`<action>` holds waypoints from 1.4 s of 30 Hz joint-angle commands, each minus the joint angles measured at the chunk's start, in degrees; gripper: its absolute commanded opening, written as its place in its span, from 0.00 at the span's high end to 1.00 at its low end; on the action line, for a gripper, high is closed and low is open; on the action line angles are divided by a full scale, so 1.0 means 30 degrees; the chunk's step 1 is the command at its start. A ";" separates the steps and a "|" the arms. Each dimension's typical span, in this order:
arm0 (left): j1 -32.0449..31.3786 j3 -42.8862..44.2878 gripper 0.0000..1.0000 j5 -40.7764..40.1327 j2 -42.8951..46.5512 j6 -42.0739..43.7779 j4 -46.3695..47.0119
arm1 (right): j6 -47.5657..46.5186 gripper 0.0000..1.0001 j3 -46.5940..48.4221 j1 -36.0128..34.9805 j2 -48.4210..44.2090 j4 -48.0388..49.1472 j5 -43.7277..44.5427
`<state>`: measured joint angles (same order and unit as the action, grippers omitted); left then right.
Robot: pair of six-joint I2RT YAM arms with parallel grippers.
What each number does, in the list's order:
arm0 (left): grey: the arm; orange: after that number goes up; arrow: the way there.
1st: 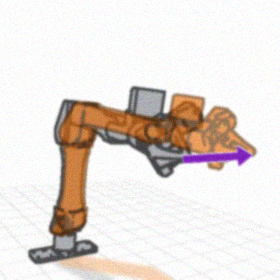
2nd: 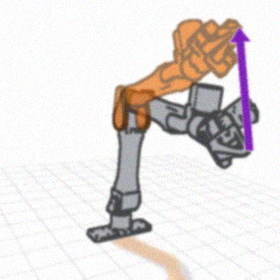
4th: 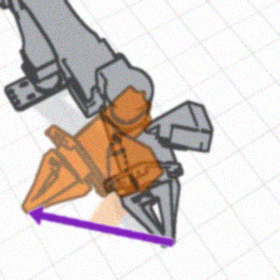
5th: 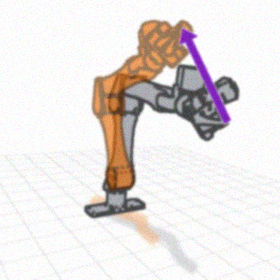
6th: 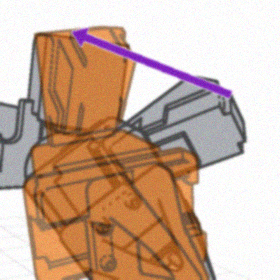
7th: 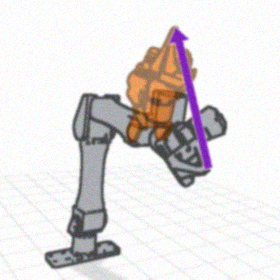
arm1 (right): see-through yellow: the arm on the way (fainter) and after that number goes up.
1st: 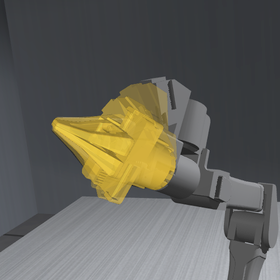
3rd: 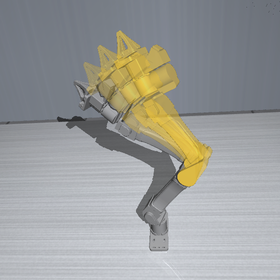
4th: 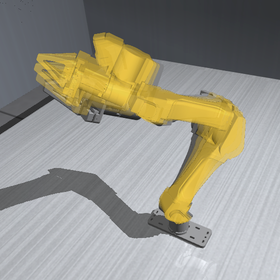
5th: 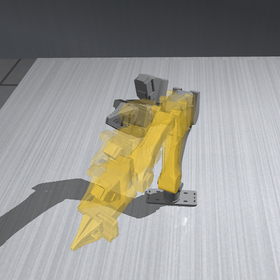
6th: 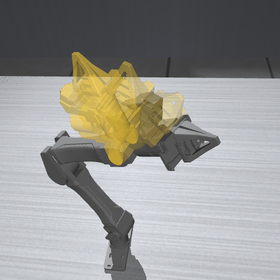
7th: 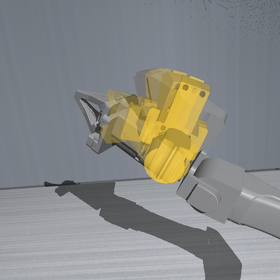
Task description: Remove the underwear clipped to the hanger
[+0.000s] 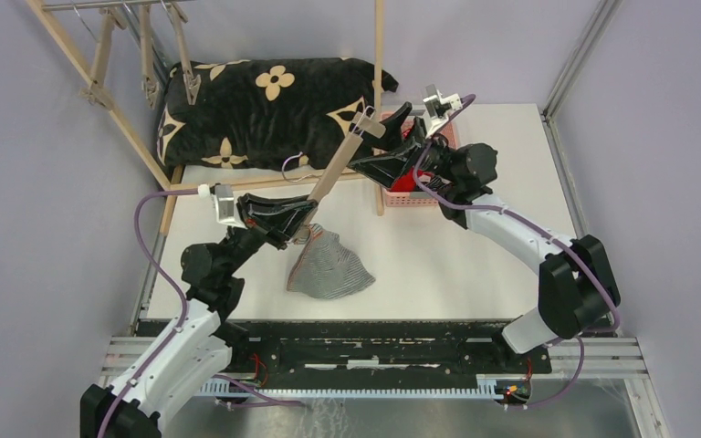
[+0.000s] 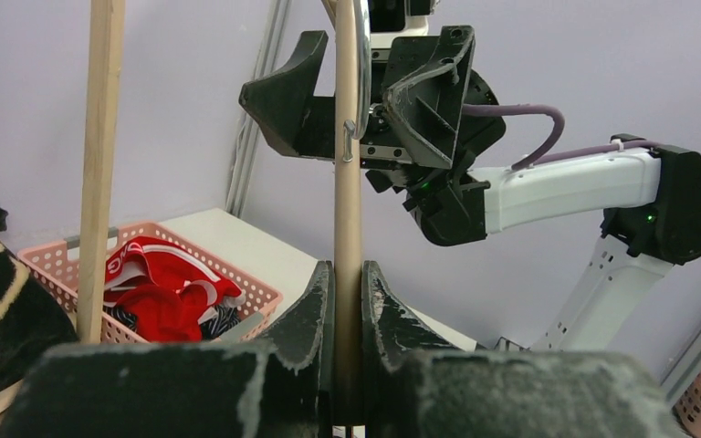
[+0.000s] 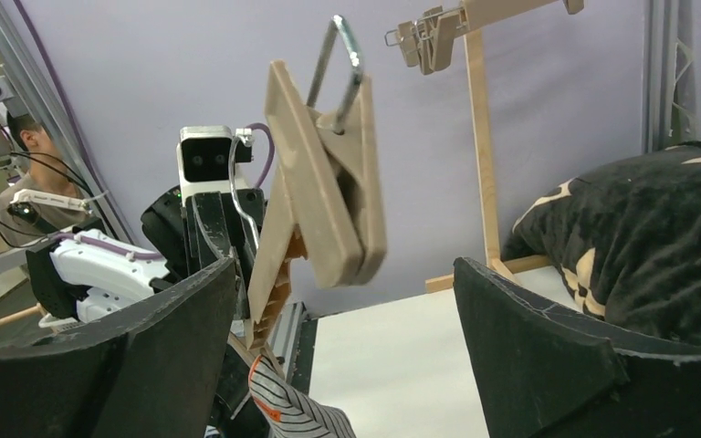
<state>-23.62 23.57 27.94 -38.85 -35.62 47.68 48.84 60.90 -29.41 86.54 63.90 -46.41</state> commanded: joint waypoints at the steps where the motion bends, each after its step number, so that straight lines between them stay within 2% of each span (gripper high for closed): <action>1: -0.0062 -0.0068 0.97 -0.0703 0.0050 -0.1173 0.2893 | 0.0612 0.07 0.1553 -0.0384 0.0372 0.1821 -0.0025; 12: -0.0052 -0.0222 0.97 -0.1173 -0.0824 -0.1631 0.4329 | 0.1239 0.34 0.3300 -0.1536 0.1568 0.1605 -0.0858; 19: -0.0074 -0.0020 0.97 -0.1361 -0.1259 -0.1575 0.4495 | 0.0757 0.65 0.3700 -0.1938 0.1995 0.0465 -0.1231; 22: -0.0068 0.0085 0.97 -0.1346 -0.1493 -0.1688 0.4712 | 0.0508 0.97 0.3820 -0.2022 0.2147 0.0014 -0.1305; 24: -0.0071 0.0175 0.97 -0.1340 -0.1549 -0.1721 0.4642 | 0.0259 0.99 0.3816 -0.2036 0.2117 -0.0245 -0.1322; 26: -0.0093 0.0268 0.88 -0.1501 -0.1475 -0.1643 0.3971 | 0.0117 0.99 0.3738 -0.2066 0.1979 -0.0273 -0.1318; 29: -0.0088 0.0457 0.63 -0.1600 -0.0920 -0.0849 0.1995 | -0.0185 0.99 0.3637 -0.2085 0.1597 -0.0402 -0.1272; 30: -0.0077 0.0455 0.52 -0.1557 -0.0663 -0.0387 0.1438 | -0.0271 0.99 0.3598 -0.2084 0.1431 -0.0509 -0.1201; 32: -0.0088 0.0453 0.10 -0.1629 0.0054 0.0573 -0.0092 | -0.0581 0.99 0.3569 -0.2065 0.1109 -0.0840 -0.1143; 33: -0.0084 0.0439 0.01 -0.1711 0.0403 0.1165 -0.1086 | -0.0705 0.99 0.3560 -0.2077 0.0935 -0.0999 -0.1086; 38: -0.0072 0.0230 0.00 -0.3374 0.2598 0.3531 -0.5588 | -0.0883 0.99 0.3435 -0.2069 0.0376 -0.1177 -0.0906; 42: -0.0089 -0.0405 0.01 -0.3513 0.3598 0.3916 -0.6712 | -0.0992 0.99 0.3400 -0.2065 0.0147 -0.1224 -0.0640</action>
<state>-23.66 22.65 19.59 -30.17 -29.19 33.80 46.81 70.26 -35.57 90.48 57.30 -49.41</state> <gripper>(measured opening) 0.993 0.084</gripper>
